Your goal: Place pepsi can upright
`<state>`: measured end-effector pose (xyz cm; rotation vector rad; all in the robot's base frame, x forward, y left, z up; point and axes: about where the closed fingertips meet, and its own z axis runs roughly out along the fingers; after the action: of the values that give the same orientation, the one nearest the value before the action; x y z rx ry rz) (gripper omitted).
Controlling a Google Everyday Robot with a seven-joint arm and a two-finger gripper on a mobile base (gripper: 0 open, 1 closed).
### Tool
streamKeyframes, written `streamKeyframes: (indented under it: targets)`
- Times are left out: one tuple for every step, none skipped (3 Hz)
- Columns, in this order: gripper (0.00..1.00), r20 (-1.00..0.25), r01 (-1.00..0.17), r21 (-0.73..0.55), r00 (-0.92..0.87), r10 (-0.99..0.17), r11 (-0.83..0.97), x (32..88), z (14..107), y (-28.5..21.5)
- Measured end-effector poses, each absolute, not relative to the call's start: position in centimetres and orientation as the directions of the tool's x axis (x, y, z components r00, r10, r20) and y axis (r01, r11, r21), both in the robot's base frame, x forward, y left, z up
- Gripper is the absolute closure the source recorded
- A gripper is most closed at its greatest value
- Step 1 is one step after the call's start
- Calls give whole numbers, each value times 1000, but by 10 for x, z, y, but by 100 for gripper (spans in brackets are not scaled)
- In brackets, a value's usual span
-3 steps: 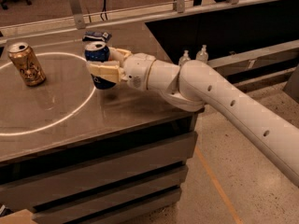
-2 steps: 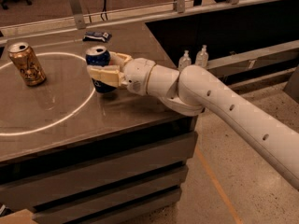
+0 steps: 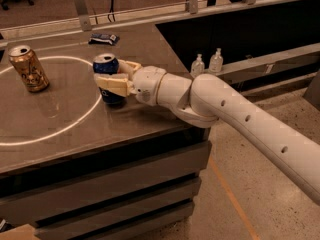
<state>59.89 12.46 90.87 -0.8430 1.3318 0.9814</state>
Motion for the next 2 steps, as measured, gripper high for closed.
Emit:
streamKeyframes:
  targets:
    - [61,-996,-922,65,-35,86,382,598,903,125]
    - [38,-995,-919,75,-45,86,386,596,900,125]
